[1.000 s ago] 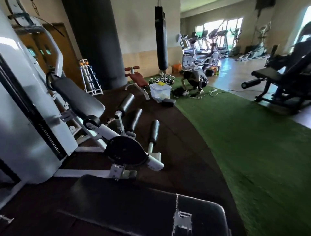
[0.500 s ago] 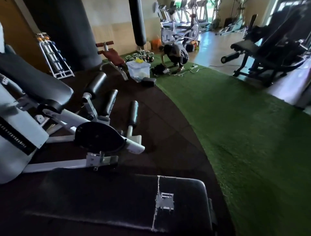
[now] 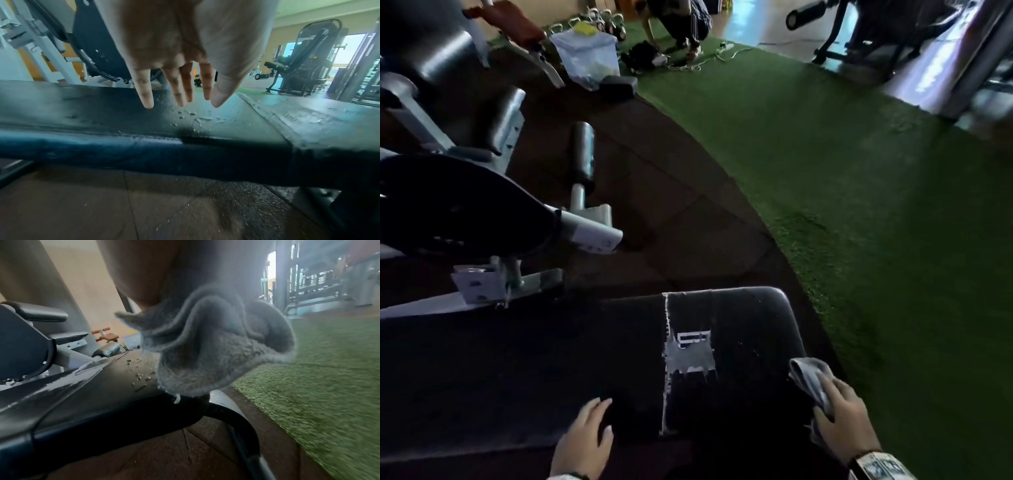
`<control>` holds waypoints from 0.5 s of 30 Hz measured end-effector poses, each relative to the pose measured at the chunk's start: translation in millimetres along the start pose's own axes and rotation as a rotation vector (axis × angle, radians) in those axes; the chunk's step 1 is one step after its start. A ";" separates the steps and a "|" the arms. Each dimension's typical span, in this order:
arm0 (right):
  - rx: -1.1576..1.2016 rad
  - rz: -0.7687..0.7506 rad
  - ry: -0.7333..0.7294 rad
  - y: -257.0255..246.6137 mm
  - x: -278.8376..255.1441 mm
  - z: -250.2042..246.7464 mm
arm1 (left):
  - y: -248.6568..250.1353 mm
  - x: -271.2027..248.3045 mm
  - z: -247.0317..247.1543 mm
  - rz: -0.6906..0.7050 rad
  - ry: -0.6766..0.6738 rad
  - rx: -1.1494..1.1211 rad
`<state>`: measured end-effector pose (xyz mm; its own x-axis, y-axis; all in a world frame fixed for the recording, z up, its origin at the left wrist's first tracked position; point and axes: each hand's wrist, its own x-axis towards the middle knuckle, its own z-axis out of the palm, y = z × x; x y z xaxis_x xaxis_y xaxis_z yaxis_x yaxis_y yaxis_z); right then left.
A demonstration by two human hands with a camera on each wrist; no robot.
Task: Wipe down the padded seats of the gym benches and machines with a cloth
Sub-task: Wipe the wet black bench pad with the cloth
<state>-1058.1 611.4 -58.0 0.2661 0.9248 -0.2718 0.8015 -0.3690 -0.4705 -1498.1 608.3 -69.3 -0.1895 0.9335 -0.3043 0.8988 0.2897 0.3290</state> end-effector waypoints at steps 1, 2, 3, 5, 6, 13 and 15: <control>-0.011 -0.013 -0.019 6.4 6.8 13.7 | -0.7 6.8 10.5 0.016 -0.007 0.037; -0.017 -0.049 -0.028 12.8 11.8 27.2 | -5.3 16.4 23.5 0.053 0.015 0.057; -0.026 -0.102 -0.011 14.5 16.6 36.1 | -8.2 26.6 31.4 0.081 0.047 0.095; -0.091 -0.164 0.099 14.0 17.9 48.5 | -12.0 44.8 44.2 0.126 0.179 0.132; -0.119 -0.174 0.139 13.0 17.8 51.6 | -11.6 49.7 49.2 0.152 0.253 0.134; -0.093 -0.232 0.401 16.4 21.1 47.4 | -21.5 60.2 65.2 0.259 0.465 0.157; -0.008 -0.276 0.425 21.0 25.0 57.9 | -31.2 65.9 72.5 0.299 0.491 0.133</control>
<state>-1065.6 621.4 -123.3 0.2370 0.9443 0.2283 0.8764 -0.1064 -0.4697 -1509.9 645.5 -164.5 -0.0529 0.9682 0.2445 0.9773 -0.0001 0.2118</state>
